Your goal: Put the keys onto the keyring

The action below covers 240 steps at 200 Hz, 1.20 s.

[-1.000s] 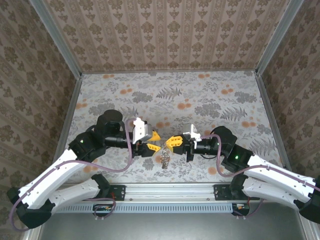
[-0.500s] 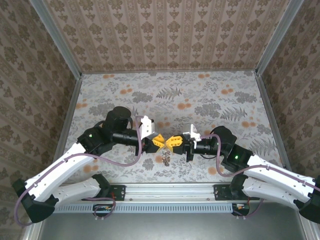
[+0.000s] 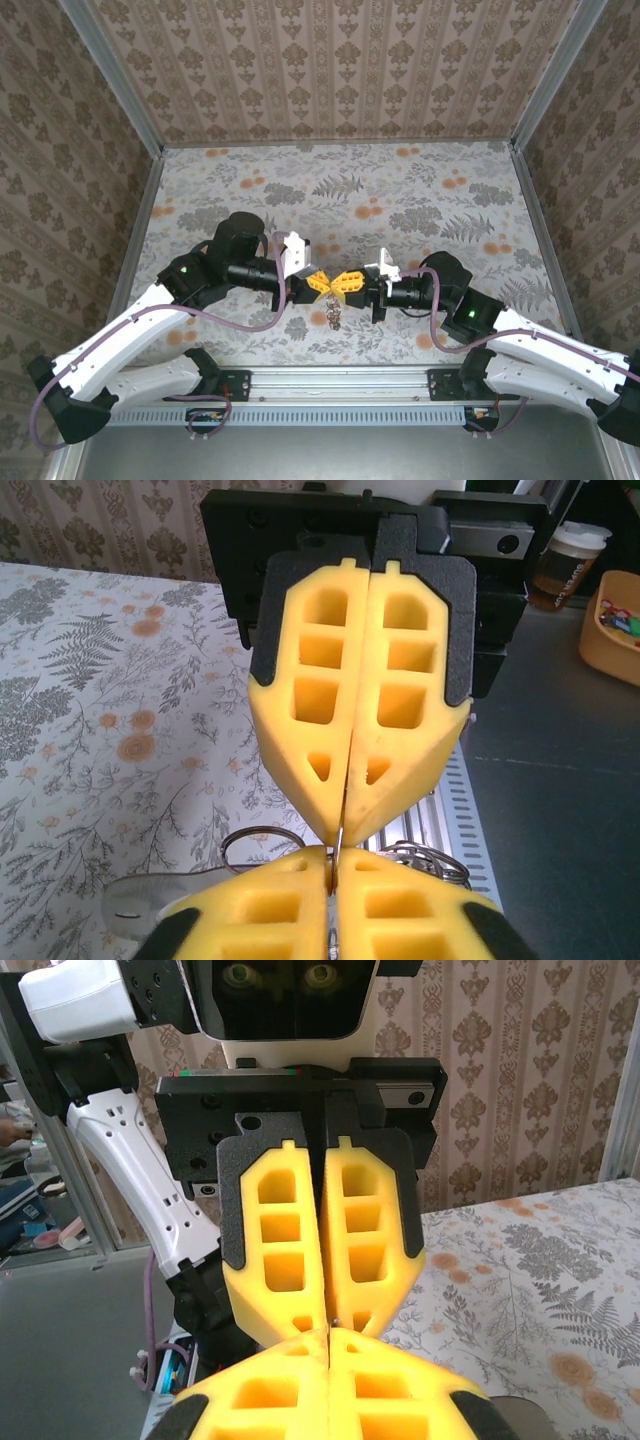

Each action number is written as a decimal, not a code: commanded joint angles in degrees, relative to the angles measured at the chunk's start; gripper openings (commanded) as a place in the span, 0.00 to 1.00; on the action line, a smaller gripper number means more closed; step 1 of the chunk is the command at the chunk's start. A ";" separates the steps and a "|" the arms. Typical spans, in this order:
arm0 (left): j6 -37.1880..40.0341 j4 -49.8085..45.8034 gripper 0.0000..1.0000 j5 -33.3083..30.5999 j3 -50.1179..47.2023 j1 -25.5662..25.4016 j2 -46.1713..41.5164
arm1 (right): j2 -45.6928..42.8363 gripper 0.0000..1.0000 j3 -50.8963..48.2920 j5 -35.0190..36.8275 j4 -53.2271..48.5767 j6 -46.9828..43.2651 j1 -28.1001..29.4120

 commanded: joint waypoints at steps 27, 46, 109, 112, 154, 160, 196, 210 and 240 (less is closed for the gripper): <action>0.78 2.77 0.00 0.96 0.71 0.54 -0.25 | -0.11 0.00 1.18 0.32 1.79 -0.56 0.18; 1.00 2.01 0.00 -2.44 0.44 0.84 -0.53 | -0.37 0.32 1.53 2.75 -0.33 -0.56 0.18; -1.68 3.52 0.00 -7.38 -3.20 6.03 -2.84 | -14.16 0.90 -0.78 19.69 -17.85 0.79 -0.59; -1.77 3.37 0.00 -7.53 -3.26 6.16 -2.84 | -14.65 0.90 -1.06 20.81 -18.54 1.23 -0.63; -7.08 5.54 0.00 -14.97 -6.56 8.14 -5.14 | -10.18 0.89 -1.12 30.20 -25.43 5.34 -2.76; -7.85 5.93 0.00 -16.02 -7.33 8.35 -5.96 | -7.74 0.89 -0.62 31.10 -25.84 6.06 -3.40; -11.59 6.26 0.00 -19.72 -11.04 10.63 -11.22 | 2.02 0.82 0.43 28.05 -31.21 13.75 -7.76; -12.96 6.50 0.00 -21.33 -12.38 12.39 -12.82 | 2.49 0.81 -0.91 27.27 -33.70 16.40 -7.72; -17.23 5.96 0.00 -24.19 -14.15 19.23 -14.13 | 3.13 0.76 -4.57 27.23 -34.84 20.49 -7.54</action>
